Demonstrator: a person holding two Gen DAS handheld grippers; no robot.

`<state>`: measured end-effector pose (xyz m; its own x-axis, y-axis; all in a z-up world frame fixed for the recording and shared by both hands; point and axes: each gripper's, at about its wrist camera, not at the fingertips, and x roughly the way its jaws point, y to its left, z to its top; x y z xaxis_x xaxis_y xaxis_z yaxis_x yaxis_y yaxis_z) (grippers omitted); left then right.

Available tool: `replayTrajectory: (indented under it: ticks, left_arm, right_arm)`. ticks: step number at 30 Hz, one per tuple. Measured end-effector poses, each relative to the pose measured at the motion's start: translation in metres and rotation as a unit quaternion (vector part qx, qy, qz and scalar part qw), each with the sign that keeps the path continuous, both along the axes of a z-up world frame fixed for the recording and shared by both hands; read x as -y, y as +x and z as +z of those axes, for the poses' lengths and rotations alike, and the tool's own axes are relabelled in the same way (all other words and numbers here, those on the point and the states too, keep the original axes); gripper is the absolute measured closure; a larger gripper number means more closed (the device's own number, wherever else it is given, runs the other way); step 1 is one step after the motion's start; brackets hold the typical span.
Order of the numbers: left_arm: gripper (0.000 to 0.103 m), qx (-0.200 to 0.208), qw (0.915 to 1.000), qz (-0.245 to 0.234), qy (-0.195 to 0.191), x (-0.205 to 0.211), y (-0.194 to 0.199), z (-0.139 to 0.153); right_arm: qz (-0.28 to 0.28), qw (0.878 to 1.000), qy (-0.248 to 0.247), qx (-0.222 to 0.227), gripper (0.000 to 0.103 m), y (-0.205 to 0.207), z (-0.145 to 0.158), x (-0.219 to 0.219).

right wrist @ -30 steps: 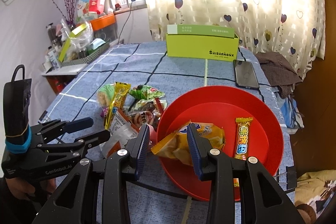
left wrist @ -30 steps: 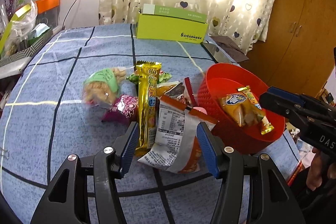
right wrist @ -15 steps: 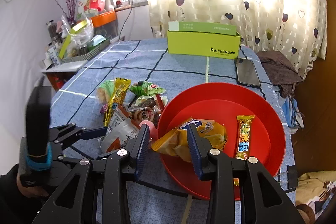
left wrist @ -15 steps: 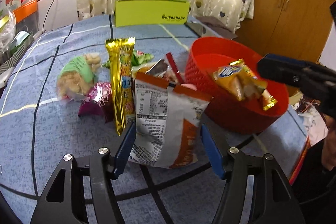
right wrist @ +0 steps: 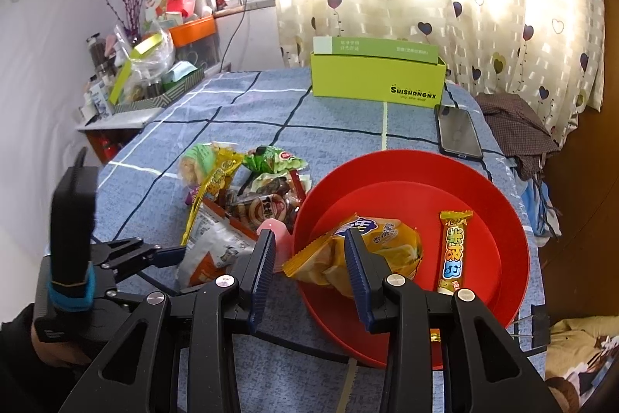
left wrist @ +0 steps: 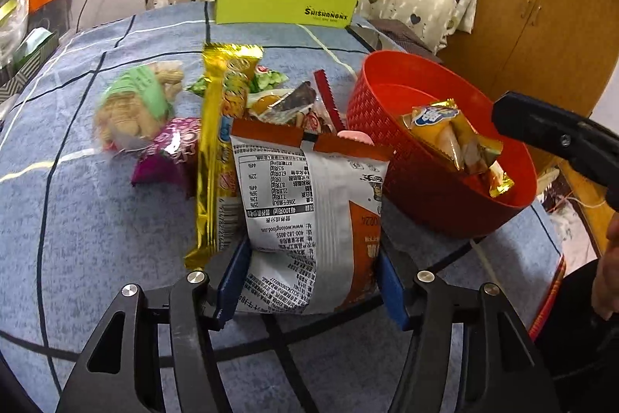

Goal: Organize snacks
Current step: 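Grasp the white-and-orange chip bag with the left tool and lift it, then grasp a gold wafer stick with the right tool while the left tool holds the chip bag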

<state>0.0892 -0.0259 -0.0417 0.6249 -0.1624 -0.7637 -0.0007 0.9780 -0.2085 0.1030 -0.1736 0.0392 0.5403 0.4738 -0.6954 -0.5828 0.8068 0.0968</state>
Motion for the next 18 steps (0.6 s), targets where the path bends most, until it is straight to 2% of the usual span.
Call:
replayTrajectory:
  ticks: [8,12,18]
  left_arm:
    - [0.043,0.041,0.9990,0.020,-0.007,-0.011,-0.026,0.021]
    - [0.043,0.058,0.9966,0.059,0.004,-0.032,-0.030,0.031]
    - [0.043,0.052,0.9919,0.115,0.015,-0.063,-0.027,0.025]
  right_arm:
    - [0.007,1.000,-0.008,-0.002,0.068,-0.002,-0.003,-0.009]
    - [0.013,1.000,-0.007,-0.005,0.068,-0.003,-0.004,-0.015]
    - [0.036,0.999,0.003,-0.029,0.068,-0.005,-0.010,-0.033]
